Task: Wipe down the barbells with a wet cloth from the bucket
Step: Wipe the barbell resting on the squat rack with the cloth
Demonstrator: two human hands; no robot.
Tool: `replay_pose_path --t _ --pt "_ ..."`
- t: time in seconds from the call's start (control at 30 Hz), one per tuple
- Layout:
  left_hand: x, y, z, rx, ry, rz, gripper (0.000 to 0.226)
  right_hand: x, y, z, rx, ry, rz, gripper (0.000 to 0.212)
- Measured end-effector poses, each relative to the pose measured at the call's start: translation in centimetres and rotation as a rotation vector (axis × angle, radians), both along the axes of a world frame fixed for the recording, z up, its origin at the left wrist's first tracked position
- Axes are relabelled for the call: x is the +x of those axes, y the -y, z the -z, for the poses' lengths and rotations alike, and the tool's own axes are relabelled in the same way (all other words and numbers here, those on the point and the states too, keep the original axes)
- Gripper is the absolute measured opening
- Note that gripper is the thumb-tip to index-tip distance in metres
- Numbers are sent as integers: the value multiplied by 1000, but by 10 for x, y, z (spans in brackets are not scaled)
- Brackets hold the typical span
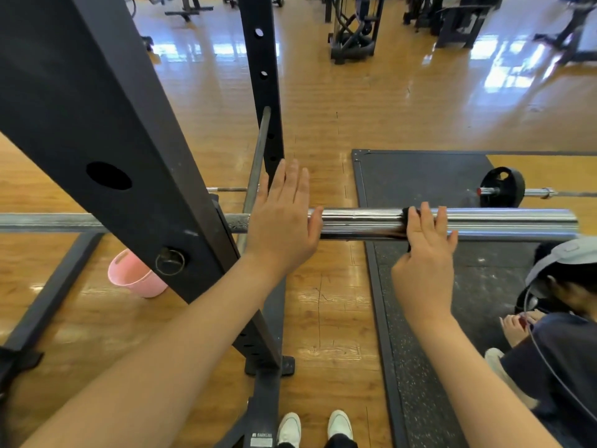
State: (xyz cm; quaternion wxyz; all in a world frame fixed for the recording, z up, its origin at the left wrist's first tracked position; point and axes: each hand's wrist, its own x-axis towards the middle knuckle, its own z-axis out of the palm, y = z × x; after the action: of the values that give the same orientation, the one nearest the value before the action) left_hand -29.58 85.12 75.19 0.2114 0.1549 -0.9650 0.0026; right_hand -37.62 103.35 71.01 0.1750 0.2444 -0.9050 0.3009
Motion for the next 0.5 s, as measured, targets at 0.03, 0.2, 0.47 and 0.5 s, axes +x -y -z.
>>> replay_pose_path --t 0.03,0.2,0.47,0.5 --pt "6 -5 7 -31 -24 13 63 0 -4 1 1 -20 -2 64" --pt "3 -5 24 -34 17 -19 63 10 8 3 -32 19 59 65" --pt "-16 5 8 42 59 -28 73 20 3 17 74 -122 -119 65" --pt "-16 5 8 34 57 -36 73 18 -8 17 55 -112 -86 64"
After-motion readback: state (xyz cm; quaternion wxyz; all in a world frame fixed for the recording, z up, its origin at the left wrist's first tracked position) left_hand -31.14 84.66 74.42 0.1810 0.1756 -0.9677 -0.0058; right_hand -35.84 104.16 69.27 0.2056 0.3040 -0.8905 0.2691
